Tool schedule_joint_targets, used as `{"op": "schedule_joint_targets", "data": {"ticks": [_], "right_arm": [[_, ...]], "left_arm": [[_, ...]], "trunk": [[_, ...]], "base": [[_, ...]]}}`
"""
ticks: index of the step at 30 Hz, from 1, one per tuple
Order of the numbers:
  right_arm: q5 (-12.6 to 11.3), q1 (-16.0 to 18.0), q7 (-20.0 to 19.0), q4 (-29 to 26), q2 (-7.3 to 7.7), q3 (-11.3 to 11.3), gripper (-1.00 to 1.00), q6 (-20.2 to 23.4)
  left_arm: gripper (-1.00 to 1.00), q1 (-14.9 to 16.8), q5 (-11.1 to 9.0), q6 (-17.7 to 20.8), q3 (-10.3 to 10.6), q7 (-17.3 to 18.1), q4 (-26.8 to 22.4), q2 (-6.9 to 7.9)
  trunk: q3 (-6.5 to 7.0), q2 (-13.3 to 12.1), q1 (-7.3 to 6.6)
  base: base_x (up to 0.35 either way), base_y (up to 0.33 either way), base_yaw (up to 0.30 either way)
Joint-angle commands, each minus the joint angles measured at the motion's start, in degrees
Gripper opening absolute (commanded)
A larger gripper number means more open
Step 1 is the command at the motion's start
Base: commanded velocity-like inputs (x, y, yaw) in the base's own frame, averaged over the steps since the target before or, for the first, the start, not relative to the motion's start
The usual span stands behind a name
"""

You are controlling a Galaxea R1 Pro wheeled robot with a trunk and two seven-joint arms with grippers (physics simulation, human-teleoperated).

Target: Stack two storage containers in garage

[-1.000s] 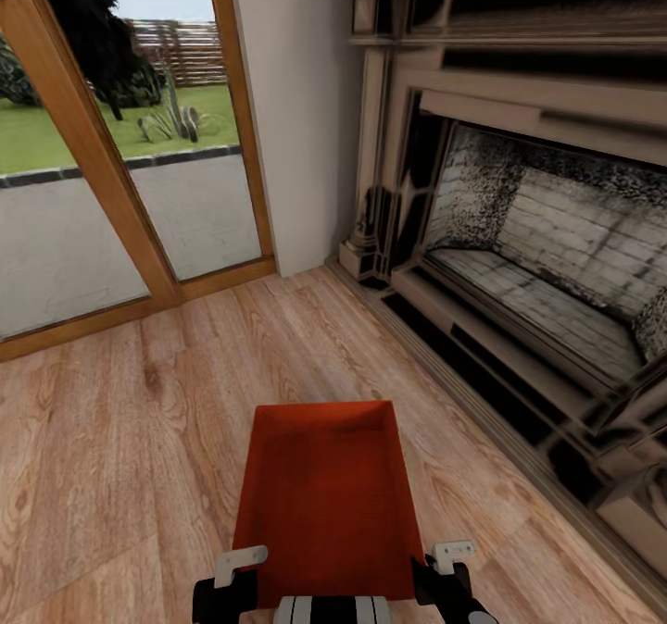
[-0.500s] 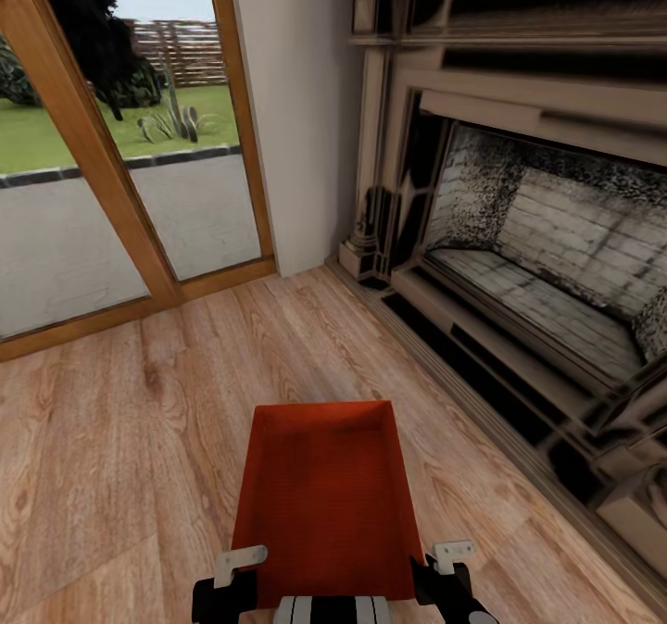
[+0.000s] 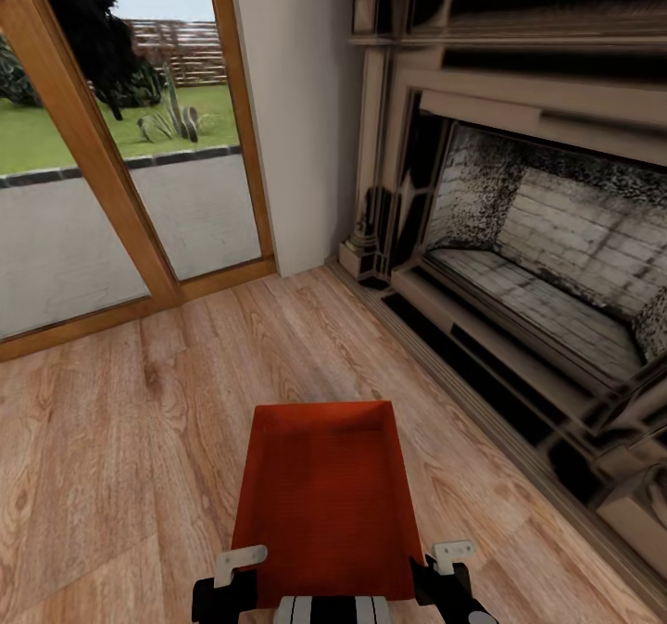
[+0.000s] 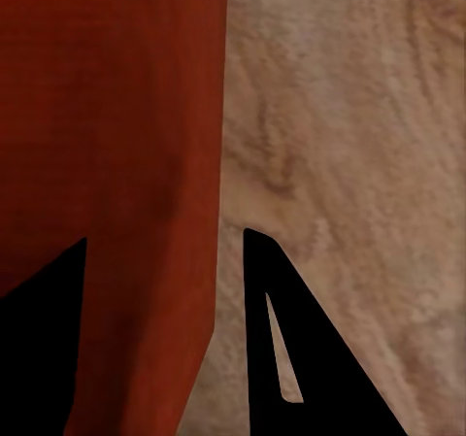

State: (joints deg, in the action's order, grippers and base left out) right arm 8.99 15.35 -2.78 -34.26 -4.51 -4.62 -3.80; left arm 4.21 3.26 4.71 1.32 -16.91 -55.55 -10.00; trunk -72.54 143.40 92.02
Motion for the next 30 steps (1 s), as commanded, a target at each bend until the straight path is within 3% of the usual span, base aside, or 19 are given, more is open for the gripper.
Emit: {"op": "schedule_joint_targets", "data": {"ticks": [1, 16, 22, 30], "right_arm": [[0.63, 0.03, -0.12, -0.02, -0.07, -0.48, -1.00, -0.18], [0.77, 0.03, -0.26, 0.05, -0.11, 0.11, -1.00, -0.16], [0.92, 0.03, -3.18, 0.07, -0.12, 0.13, -1.00, -0.12], [0.94, 0.03, -3.54, 0.07, -0.14, 0.09, -1.00, -0.12]], "left_arm": [[-1.00, 0.01, 0.61, 0.52, 0.11, -0.68, -0.09, 0.00], [-1.00, 0.01, 0.61, 0.56, 0.10, -0.84, -0.09, 0.00], [-1.00, 0.01, 0.61, 0.63, 0.14, -0.84, -0.09, 0.00], [-1.00, 0.01, 0.61, 0.65, 0.13, -0.84, -0.09, 0.00]], "trunk": [[-0.04, 0.02, -0.01], [-0.04, 0.02, -0.01], [-0.04, 0.02, -0.01], [-0.04, 0.02, -0.01]], "base": [[0.000, 0.000, 0.000], [0.000, 0.000, 0.000], [0.000, 0.000, 0.000], [0.000, 0.000, 0.000]]}}
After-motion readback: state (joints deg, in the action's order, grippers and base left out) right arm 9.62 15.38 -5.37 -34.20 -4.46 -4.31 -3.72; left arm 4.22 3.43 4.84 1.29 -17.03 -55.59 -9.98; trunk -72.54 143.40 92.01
